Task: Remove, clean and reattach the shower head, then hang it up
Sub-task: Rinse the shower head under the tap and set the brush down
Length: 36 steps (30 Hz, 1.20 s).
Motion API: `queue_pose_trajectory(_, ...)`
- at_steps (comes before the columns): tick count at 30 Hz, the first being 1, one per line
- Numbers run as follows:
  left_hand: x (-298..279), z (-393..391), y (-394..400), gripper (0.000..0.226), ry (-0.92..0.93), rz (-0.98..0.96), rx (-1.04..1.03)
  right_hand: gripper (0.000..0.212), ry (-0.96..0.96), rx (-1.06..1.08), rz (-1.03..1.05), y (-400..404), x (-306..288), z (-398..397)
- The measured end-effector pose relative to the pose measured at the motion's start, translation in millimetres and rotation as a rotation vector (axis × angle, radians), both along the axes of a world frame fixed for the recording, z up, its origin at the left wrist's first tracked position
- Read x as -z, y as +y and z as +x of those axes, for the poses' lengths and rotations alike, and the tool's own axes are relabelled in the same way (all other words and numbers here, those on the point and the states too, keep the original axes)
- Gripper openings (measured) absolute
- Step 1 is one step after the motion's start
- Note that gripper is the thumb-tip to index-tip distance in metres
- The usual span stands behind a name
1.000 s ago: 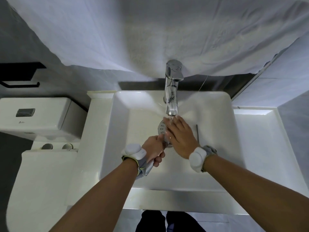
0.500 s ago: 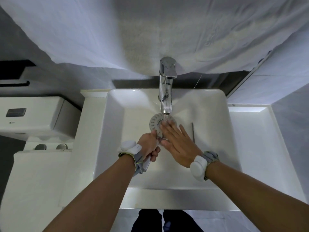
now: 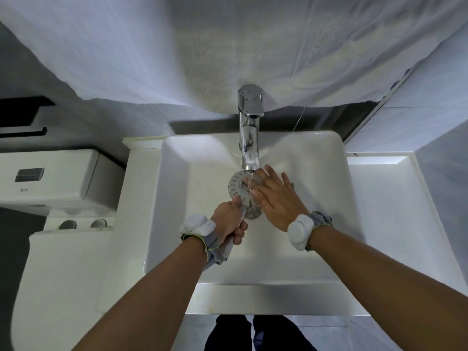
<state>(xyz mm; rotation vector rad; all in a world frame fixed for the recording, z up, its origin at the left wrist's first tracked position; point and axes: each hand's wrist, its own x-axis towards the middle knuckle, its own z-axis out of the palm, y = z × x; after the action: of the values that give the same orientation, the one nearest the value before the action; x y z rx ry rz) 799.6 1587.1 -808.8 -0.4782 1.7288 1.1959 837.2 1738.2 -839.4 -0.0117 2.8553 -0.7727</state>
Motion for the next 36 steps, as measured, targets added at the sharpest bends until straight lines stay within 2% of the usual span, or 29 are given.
queue_pose_trajectory(5,1.1,1.3,-5.9,0.048,0.006,-0.01,0.009,0.054,0.032,-0.05,-0.047,3.1,5.1,18.8)
queue_pose_trajectory(8,-0.3,8.7,-0.8,0.049,-0.024,-0.005,-0.023,0.063,-0.014,-0.048,0.052,6.5,6.5,12.5)
queue_pose_trajectory(11,-1.7,10.1,3.0,0.047,-0.067,-0.002,-0.01,0.068,-0.027,-0.018,0.002,-6.3,3.1,8.4)
queue_pose_trajectory(14,-0.4,10.1,0.3,0.043,0.008,-0.078,0.096,0.052,-0.012,-0.062,0.013,-12.0,6.2,6.6)
queue_pose_trajectory(20,3.7,13.1,-6.3,0.046,0.302,-0.154,0.434,0.05,-0.182,0.294,-0.154,1.7,13.5,-29.8)
queue_pose_trajectory(22,7.8,13.5,-8.7,0.046,0.413,-0.206,0.522,0.041,-0.123,0.254,-0.073,-10.5,9.3,-20.5)
queue_pose_trajectory(25,6.1,15.9,-8.8,0.038,0.543,-0.244,0.602,0.046,0.023,0.165,0.018,-26.7,-3.9,-15.8)
queue_pose_trajectory(27,3.3,14.9,-9.0,0.039,0.592,-0.238,0.65,0.041,-0.022,0.336,-0.042,-20.5,-4.9,-29.4)
queue_pose_trajectory(29,4.2,12.5,-13.8,0.044,0.592,-0.239,0.632,0.05,-0.125,0.57,-0.185,-9.7,-5.7,-42.9)
queue_pose_trajectory(30,6.0,10.7,-16.9,0.046,0.576,-0.248,0.612,0.052,-0.126,0.611,-0.214,-8.0,-5.5,-44.6)
queue_pose_trajectory(34,7.7,2.2,-25.6,0.047,0.49,-0.217,0.544,0.049,0.006,0.426,-0.153,-26.1,-1.2,-31.0)
queue_pose_trajectory(36,6.9,1.0,-28.7,0.05,0.471,-0.195,0.537,0.05,0.002,0.401,-0.165,-26.6,-0.8,-30.2)
